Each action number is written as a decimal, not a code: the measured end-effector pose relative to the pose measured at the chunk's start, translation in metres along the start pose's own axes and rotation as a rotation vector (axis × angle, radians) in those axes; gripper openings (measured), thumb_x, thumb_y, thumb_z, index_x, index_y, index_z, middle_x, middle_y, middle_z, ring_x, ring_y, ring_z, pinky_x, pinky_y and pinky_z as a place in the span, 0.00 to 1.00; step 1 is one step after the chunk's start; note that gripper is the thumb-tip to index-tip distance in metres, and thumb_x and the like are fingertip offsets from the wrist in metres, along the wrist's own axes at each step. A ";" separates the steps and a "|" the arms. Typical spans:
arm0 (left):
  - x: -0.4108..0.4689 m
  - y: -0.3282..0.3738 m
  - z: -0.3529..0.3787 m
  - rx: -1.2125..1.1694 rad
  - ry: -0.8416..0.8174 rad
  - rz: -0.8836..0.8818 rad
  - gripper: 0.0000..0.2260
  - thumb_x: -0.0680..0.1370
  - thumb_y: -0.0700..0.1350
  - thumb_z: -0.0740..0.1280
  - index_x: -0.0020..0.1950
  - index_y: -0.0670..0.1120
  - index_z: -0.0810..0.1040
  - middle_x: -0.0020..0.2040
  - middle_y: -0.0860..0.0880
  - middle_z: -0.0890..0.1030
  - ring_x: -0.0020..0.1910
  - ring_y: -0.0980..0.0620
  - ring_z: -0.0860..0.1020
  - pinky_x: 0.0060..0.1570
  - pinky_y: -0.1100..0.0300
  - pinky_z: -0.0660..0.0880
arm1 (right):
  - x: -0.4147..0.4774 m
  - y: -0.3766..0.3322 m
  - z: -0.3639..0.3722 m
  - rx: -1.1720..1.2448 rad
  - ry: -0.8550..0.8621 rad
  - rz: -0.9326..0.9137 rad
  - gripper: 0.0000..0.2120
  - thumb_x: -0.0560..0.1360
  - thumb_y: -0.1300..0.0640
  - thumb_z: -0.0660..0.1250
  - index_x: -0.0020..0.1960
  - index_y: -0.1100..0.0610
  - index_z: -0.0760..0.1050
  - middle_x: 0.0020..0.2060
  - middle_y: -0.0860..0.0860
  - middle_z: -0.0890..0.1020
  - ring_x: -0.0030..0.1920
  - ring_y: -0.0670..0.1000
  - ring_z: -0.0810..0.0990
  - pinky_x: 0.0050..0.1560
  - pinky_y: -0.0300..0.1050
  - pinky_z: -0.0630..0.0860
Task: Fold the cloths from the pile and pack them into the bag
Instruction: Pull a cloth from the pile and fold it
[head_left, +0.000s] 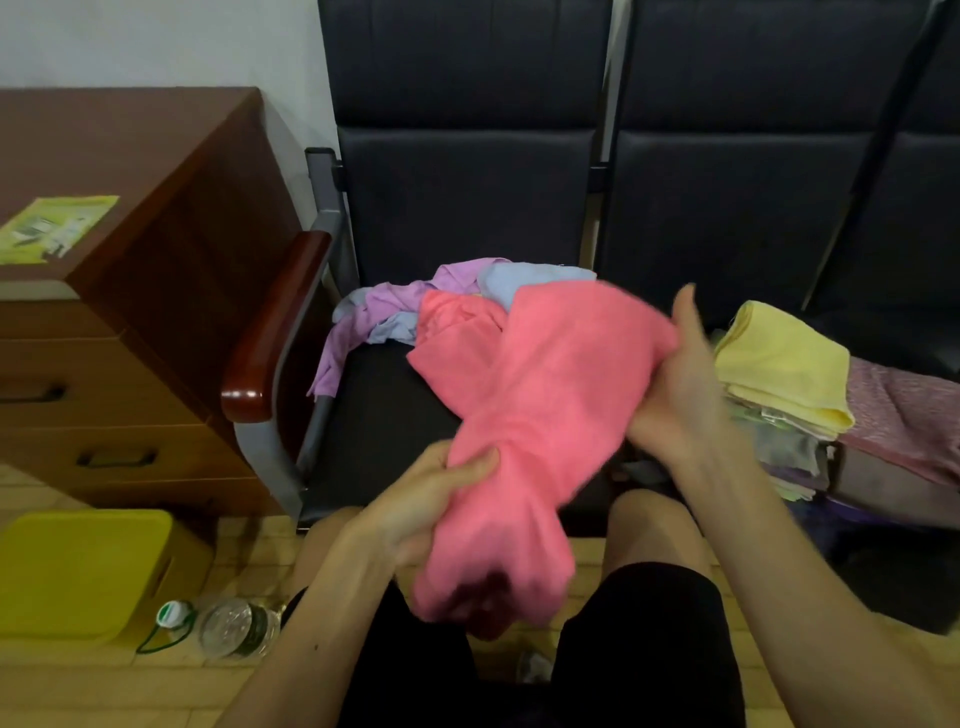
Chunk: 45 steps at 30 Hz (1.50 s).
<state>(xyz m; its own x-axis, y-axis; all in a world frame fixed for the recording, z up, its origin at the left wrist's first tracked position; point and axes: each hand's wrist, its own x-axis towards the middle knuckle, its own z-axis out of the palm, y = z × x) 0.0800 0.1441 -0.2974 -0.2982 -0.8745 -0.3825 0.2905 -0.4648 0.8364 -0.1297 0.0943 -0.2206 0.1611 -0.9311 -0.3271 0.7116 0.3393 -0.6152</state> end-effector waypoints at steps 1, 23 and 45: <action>0.001 0.008 0.005 -0.085 0.059 0.025 0.18 0.69 0.47 0.74 0.54 0.37 0.80 0.46 0.40 0.84 0.42 0.50 0.84 0.41 0.57 0.82 | -0.001 0.018 -0.009 -0.043 0.005 0.079 0.34 0.75 0.30 0.59 0.63 0.57 0.81 0.61 0.57 0.81 0.61 0.56 0.81 0.66 0.53 0.72; -0.026 0.082 0.018 0.152 0.230 0.149 0.08 0.76 0.46 0.71 0.54 0.45 0.82 0.47 0.50 0.87 0.46 0.52 0.85 0.41 0.59 0.80 | -0.033 0.019 0.012 -0.465 -0.046 -0.195 0.13 0.79 0.58 0.65 0.60 0.62 0.80 0.53 0.53 0.85 0.52 0.47 0.84 0.48 0.39 0.79; -0.038 0.133 0.011 0.464 0.114 0.281 0.16 0.67 0.34 0.74 0.52 0.47 0.83 0.48 0.47 0.86 0.47 0.51 0.85 0.44 0.61 0.82 | -0.034 -0.034 0.027 -1.146 -0.116 -0.199 0.18 0.69 0.64 0.78 0.58 0.56 0.81 0.59 0.55 0.81 0.58 0.54 0.81 0.59 0.48 0.80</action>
<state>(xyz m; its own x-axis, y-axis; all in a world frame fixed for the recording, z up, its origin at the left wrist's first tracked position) 0.1199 0.1175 -0.1672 -0.1589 -0.9776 -0.1377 -0.0941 -0.1238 0.9878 -0.1408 0.1107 -0.1698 0.2200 -0.9680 -0.1210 -0.2927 0.0528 -0.9547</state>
